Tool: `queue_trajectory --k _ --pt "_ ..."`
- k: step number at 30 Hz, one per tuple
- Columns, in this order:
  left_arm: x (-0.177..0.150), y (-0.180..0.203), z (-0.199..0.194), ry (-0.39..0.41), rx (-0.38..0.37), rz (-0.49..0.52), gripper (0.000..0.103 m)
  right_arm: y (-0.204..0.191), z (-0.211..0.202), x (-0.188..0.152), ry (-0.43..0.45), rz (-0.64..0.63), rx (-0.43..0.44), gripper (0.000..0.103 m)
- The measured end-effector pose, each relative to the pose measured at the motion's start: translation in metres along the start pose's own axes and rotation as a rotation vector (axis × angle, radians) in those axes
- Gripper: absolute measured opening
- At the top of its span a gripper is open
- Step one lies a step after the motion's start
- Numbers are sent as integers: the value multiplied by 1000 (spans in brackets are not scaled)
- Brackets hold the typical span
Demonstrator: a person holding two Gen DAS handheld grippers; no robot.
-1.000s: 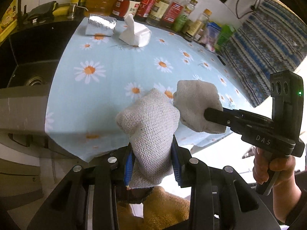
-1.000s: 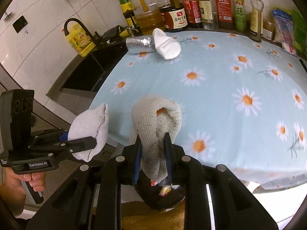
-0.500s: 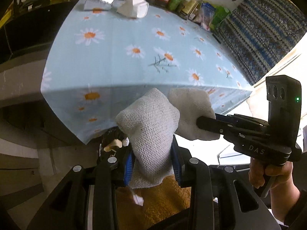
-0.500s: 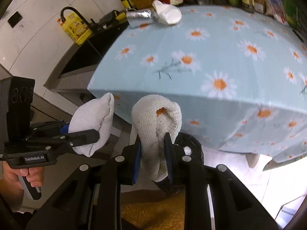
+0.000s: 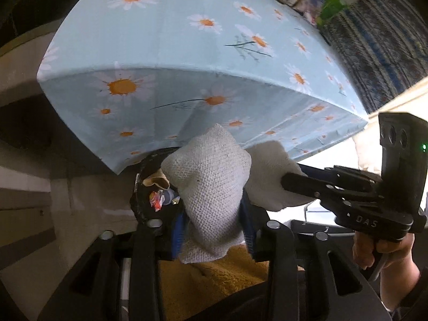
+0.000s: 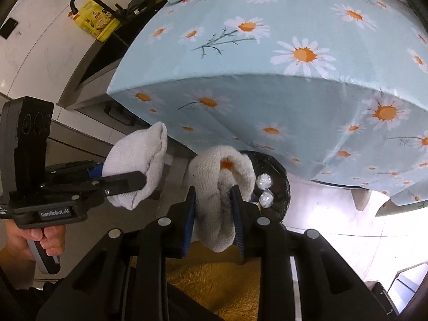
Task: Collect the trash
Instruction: 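Open both tools to drop the tissues into the bin, then move both open tools back up to the foil roll and white tissue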
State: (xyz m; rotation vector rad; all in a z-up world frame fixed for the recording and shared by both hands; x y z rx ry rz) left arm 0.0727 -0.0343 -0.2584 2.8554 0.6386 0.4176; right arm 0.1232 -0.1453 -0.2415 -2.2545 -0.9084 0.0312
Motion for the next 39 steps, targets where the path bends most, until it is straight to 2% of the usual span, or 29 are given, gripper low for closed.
queue_trajectory --k 1,3,9,14,21,39 --pt "1 -3 1 1 7 -22 49 1 1 1 -3 10 9 43" --pt "2 -5 3 -9 0 -42 53 4 2 4 7 16 8 53" --pt "6 -10 7 -10 15 -82 53 9 -1 11 18 23 25 53" --pt "14 -14 2 16 25 -103 53 9 -10 17 22 -8 -3 54" --pt "35 -10 -28 116 22 -60 53 -4 -40 35 96 -56 -19 58" --pt "83 -24 -89 258 -39 -69 53 -40 -65 81 185 -55 -28 62"
Point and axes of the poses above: each gripper's, at about its wrist camera, not at the fingertips, and z roughly the way its jaws point, y to its right, x to its top, the point moved 8 cm from there along z, roughly the way its jaws point, and after that the axes turned 11 degrees about x, right-handed, at the moved point
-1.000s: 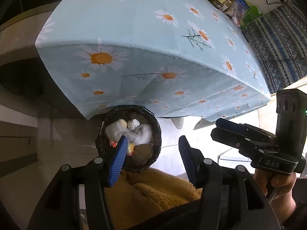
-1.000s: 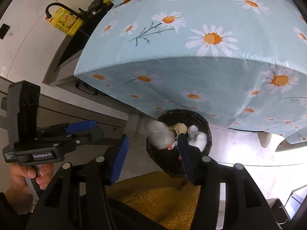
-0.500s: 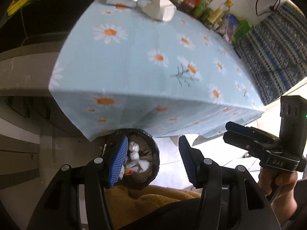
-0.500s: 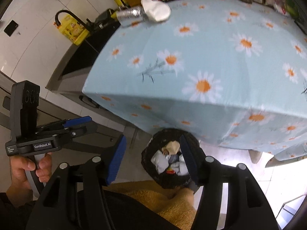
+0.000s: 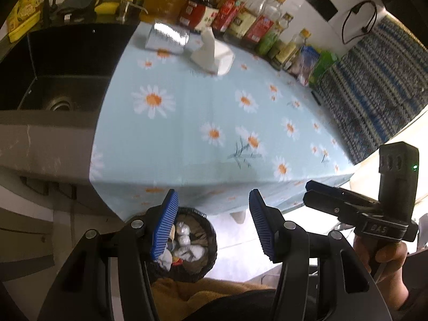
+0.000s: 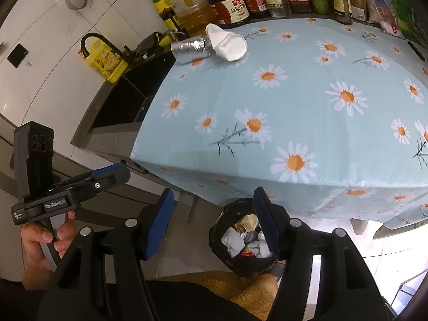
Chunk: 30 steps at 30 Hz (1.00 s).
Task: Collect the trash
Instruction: 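Move both open tools back up to the foil roll and white tissue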
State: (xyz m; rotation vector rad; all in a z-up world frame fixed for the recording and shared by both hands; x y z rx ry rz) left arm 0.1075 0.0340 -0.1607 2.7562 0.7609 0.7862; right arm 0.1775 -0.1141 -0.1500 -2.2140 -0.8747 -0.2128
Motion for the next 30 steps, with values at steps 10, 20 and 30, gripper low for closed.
queue_trajectory --k 10,20,30 --pt "24 -15 -33 57 -48 -26 74 -21 -18 28 66 -14 -60 66" --pt "38 -26 -36 87 -82 -45 79 -20 -29 31 107 -6 -109 80" --pt "58 -37 -24 125 21 -111 96 -6 -15 83 62 -107 -92 90"
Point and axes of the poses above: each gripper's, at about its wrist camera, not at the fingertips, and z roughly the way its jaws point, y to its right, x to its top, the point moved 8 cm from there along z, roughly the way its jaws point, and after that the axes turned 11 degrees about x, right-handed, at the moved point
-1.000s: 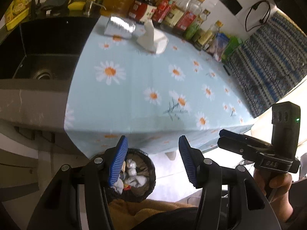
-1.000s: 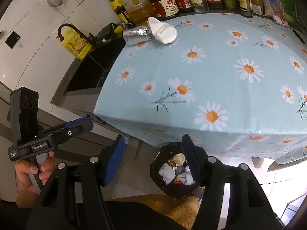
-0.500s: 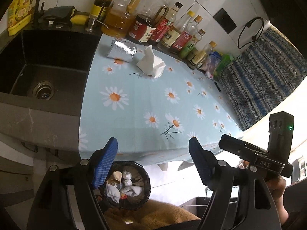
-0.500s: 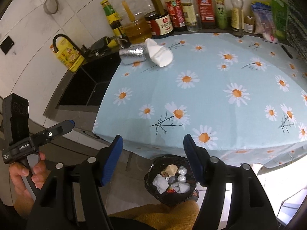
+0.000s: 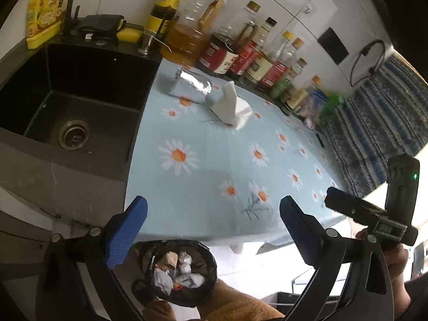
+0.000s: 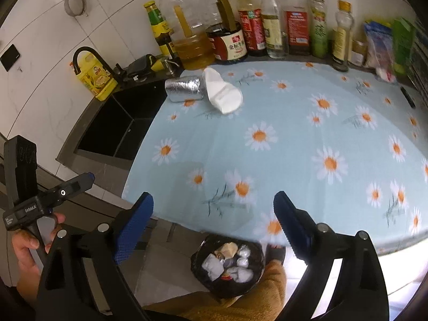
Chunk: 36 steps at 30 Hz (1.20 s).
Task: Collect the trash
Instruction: 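Move both open tools back up to the foil roll and white tissue, then grasp the white tissue with the right tool while the left tool grasps the foil-wrapped roll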
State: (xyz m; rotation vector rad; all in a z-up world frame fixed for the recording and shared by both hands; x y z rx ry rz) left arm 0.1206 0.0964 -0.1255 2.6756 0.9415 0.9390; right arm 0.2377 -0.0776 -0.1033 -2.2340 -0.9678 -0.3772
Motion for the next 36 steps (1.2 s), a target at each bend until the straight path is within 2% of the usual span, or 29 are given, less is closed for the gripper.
queue_trajectory --k 2,3,6,11,15,17,21,23,25,26,31,35,36 --pt "7 1 4 10 24 -12 96 5 9 15 -13 -38 18 93" --pt "11 1 6 18 34 -17 96 7 14 22 -21 -64 29 98" --pt "27 3 15 33 74 -65 96 16 35 47 -46 -139 45 98" --pt "47 6 30 34 152 -102 96 36 66 80 -84 -178 109 98" --pt "62 7 34 40 198 -147 96 41 88 97 -109 -259 106 98" --pt "69 6 34 46 196 -192 96 42 100 104 -123 -277 134 98" --pt "79 11 36 52 245 -196 96 45 129 117 -138 -327 142 98" --pt "82 10 37 39 273 -211 96 49 144 122 -149 -327 157 97" --pt "84 12 37 37 287 -214 96 55 160 124 -177 -317 155 87" --pt "85 13 37 38 301 -209 96 58 167 125 -191 -310 169 85" --pt "83 11 44 9 359 -231 96 68 183 132 -202 -284 212 85" --pt "87 15 52 6 378 -230 96 68 188 134 -203 -269 295 85" --pt "89 16 53 10 375 -228 96 67 190 134 -206 -271 300 81"
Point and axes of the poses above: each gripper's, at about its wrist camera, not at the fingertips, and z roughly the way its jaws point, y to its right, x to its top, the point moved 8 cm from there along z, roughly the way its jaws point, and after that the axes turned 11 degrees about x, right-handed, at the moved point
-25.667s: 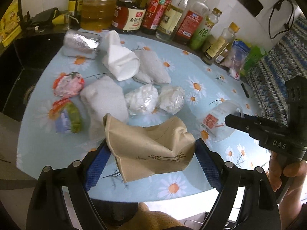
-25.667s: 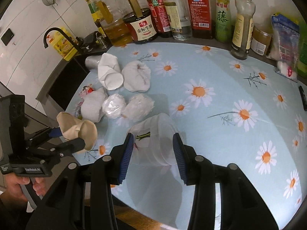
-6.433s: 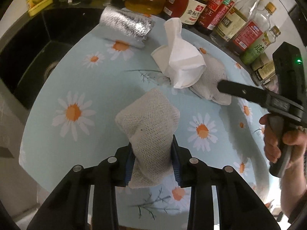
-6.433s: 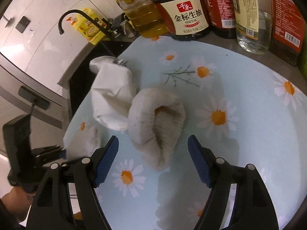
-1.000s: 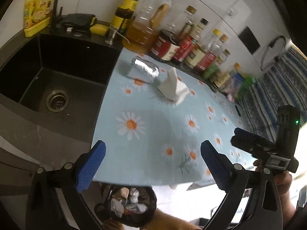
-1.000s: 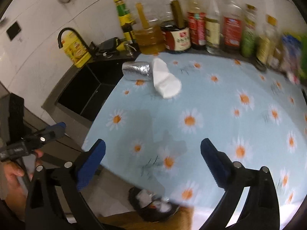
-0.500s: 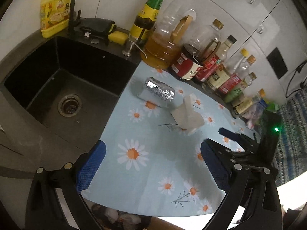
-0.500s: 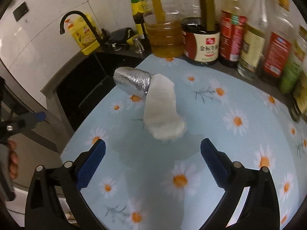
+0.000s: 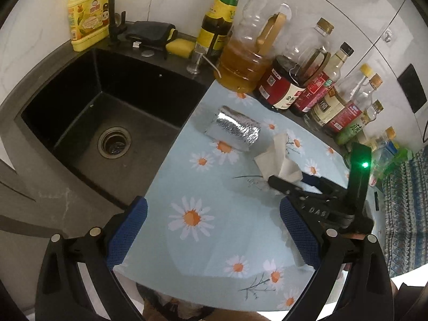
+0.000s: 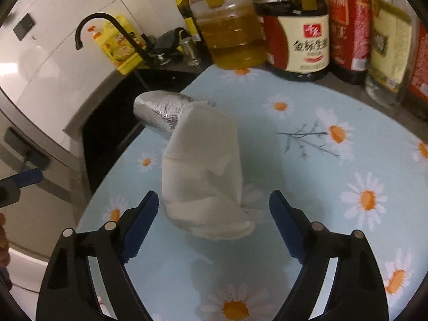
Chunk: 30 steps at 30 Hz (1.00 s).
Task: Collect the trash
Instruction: 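Grasp the white tissue with the right tool while the left tool grasps the foil-wrapped roll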
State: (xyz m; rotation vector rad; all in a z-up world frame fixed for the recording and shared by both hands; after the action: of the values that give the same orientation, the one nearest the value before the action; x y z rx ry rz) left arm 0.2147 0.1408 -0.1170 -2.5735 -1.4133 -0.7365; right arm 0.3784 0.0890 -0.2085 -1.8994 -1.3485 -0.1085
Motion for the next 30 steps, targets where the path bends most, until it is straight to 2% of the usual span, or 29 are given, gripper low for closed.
queue_trajectory --k 3,7,13,17,20,25,30 --pt "5 8 4 4 6 7 96 -2 5 3 -14 -32 0 62" --pt "10 17 8 7 18 29 96 -2 4 7 -13 -41 14 62" --pt "15 30 22 -13 8 49 96 4 -19 8 34 -29 43 62" --pt "18 46 33 -19 13 109 96 9 -38 5 57 -8 73 62" --pt "20 57 40 -30 24 149 96 13 -51 -1 71 42 147 62" --pt "25 78 62 -54 85 275 96 20 -71 -10 96 45 142 61" --pt "41 86 82 -38 130 327 96 25 -97 -21 155 65 171 61"
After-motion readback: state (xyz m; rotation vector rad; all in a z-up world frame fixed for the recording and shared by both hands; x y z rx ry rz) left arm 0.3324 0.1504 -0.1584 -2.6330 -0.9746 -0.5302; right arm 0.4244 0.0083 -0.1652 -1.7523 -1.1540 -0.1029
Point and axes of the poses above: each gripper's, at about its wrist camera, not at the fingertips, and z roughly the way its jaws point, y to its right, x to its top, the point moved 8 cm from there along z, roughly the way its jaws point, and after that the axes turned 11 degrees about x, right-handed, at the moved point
